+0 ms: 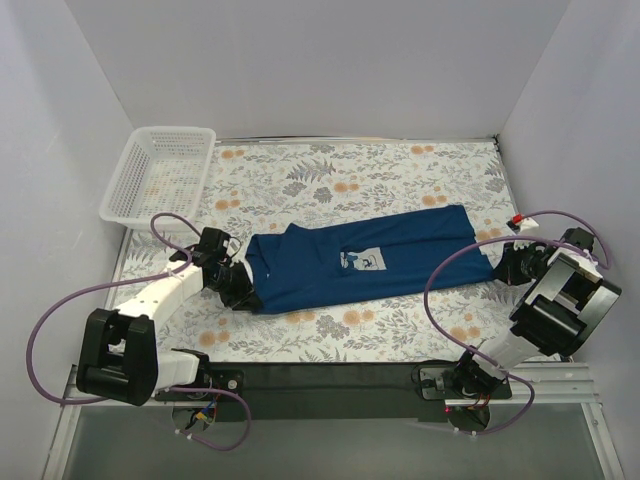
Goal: Fold and stack the t-shirts
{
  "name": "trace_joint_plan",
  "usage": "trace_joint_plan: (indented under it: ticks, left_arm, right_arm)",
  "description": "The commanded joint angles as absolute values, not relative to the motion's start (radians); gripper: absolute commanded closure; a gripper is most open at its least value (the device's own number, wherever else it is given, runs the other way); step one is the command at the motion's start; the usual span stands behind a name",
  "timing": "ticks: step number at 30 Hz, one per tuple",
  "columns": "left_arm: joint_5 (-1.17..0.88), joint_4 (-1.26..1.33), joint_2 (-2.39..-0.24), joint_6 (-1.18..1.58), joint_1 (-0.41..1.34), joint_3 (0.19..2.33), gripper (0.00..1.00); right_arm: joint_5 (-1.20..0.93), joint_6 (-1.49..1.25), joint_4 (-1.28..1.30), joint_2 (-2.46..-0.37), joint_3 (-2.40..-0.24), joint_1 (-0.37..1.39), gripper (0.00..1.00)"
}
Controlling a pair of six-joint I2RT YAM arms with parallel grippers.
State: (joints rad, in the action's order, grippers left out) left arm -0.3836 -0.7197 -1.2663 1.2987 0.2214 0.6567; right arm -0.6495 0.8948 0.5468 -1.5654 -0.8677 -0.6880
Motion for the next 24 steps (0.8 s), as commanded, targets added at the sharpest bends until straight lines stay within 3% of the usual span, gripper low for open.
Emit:
trace_joint_plan:
  ticks: [1,3,7,11,16,20,24]
  left_arm:
    - [-0.454,-0.788,-1.252,1.267,0.215,0.692,0.68]
    - [-0.465,-0.816,-1.230,1.262,0.215,0.712,0.44]
    - [-0.370,-0.848,-1.134,1.270,0.215,0.814,0.30]
    - [-0.304,-0.807,-1.152,1.255,0.213,0.879,0.30]
    - [-0.249,-0.557,-1.267,1.232,0.201,0.874,0.32]
    - [-0.238,-0.451,-1.442,1.221,0.195,0.923,0.45]
    - [-0.215,-0.436,-1.584,1.216,0.181,1.027,0.49]
  right_arm:
    - [-0.626,0.925,0.558,-1.559,-0.868,-0.696,0.74]
    - [-0.629,0.923,0.560,-1.527,-0.877,-0.698,0.67]
    - [-0.666,0.890,0.571,-1.505,-0.943,-0.692,0.55]
    - [-0.670,0.851,0.583,-1.561,-1.035,-0.635,0.50]
    - [-0.680,0.747,0.552,-1.667,-1.169,-0.517,0.48]
    - [-0.666,0.669,0.531,-1.791,-1.293,-0.448,0.48]
    - [-0.678,0.595,0.528,-1.893,-1.417,-0.413,0.50]
